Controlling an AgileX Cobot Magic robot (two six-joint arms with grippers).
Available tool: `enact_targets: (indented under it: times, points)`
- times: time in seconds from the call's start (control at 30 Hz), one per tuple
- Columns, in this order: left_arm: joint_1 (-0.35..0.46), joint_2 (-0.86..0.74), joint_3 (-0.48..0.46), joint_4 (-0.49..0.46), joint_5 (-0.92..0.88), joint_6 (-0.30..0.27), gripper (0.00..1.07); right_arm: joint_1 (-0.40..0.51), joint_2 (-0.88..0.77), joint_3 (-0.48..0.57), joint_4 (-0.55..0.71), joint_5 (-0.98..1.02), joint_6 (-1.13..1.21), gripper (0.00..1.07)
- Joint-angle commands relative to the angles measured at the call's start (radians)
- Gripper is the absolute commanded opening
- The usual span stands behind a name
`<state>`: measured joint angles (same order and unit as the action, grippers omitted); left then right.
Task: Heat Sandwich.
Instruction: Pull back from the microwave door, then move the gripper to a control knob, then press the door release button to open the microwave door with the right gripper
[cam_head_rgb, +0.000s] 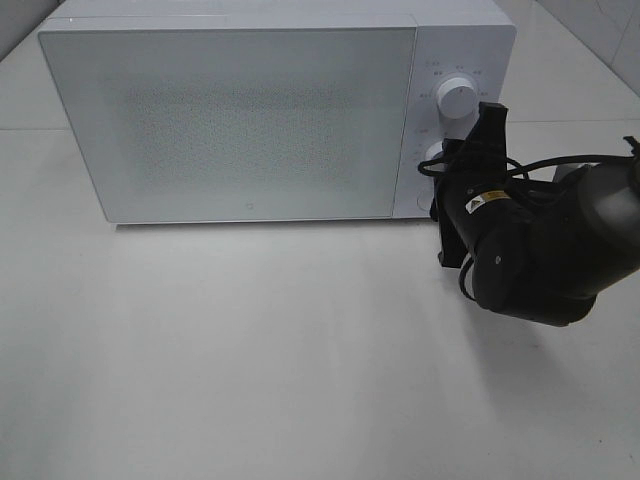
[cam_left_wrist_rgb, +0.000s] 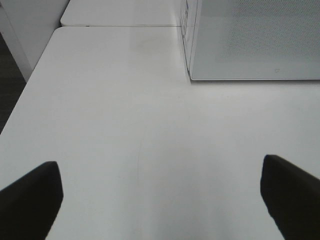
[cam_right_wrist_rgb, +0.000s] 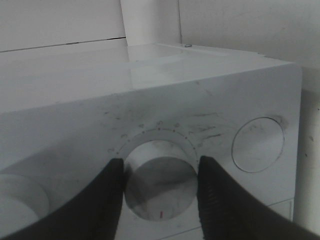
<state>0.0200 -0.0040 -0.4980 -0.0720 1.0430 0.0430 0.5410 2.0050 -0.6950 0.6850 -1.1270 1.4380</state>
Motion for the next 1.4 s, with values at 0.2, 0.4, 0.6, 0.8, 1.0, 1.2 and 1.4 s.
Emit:
enact_targets:
  times: [0.2,0.4,0.6,0.8,1.0,1.2,1.4]
  points:
    - [0.003,-0.029,0.002,-0.001,-0.008,-0.001,1.04,-0.007,-0.007,-0.008,0.029,-0.064,0.001,0.24]
    - [0.003,-0.029,0.002,-0.001,-0.008,-0.001,1.04,-0.007,-0.007,-0.008,0.019,-0.068,0.001,0.31]
    - [0.003,-0.029,0.002,-0.001,-0.008,-0.001,1.04,-0.007,-0.008,-0.008,0.015,-0.097,0.001,0.45]
    - [0.003,-0.029,0.002,-0.001,-0.008,-0.001,1.04,-0.007,-0.008,-0.008,0.018,-0.118,0.001,0.61]
    - [0.003,-0.029,0.002,-0.001,-0.008,-0.001,1.04,-0.007,-0.008,-0.008,0.005,-0.116,0.001,0.76]
    - [0.003,-0.029,0.002,-0.001,-0.008,-0.001,1.04,-0.007,-0.015,0.012,-0.004,-0.109,-0.025,0.76]
    - [0.003,-0.029,0.002,-0.001,-0.008,-0.001,1.04,-0.005,-0.046,0.051,-0.039,-0.058,-0.058,0.76]
